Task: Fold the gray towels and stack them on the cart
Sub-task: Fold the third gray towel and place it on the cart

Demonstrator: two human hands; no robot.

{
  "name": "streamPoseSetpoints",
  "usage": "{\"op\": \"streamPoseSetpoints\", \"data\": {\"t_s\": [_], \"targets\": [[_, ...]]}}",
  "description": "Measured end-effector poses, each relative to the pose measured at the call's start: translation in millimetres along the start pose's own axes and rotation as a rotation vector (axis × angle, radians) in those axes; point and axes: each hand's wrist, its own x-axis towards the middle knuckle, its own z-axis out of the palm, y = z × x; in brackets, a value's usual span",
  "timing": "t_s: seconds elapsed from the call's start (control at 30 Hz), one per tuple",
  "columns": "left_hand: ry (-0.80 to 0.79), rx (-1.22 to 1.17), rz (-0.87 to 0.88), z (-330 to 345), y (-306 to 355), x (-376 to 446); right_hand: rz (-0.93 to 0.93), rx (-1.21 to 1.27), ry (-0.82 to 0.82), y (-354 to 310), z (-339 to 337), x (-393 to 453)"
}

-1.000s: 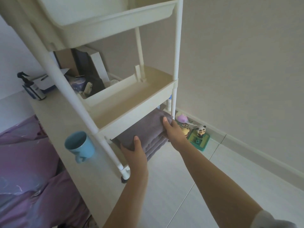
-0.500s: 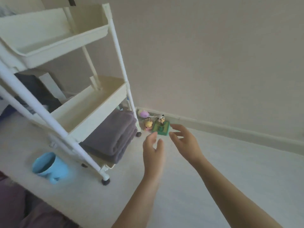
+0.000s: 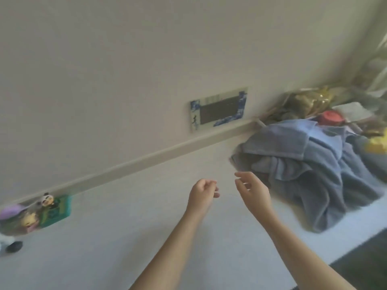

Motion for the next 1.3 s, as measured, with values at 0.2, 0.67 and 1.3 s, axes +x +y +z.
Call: {"op": "streamPoseSetpoints", "data": {"t_s": [0.2, 0.67, 1.3], "targets": [[-0.160, 0.000, -0.027, 141, 31, 25, 0.109, -0.069, 0.195, 89, -124, 36], [-0.126, -0.749, -0.324, 288, 85, 107, 0.172, -0.097, 0.176, 159, -221, 108], [0.565, -0.431, -0.022, 133, 60, 89, -0.110, -0.102, -0.011, 91, -121, 141]]}}
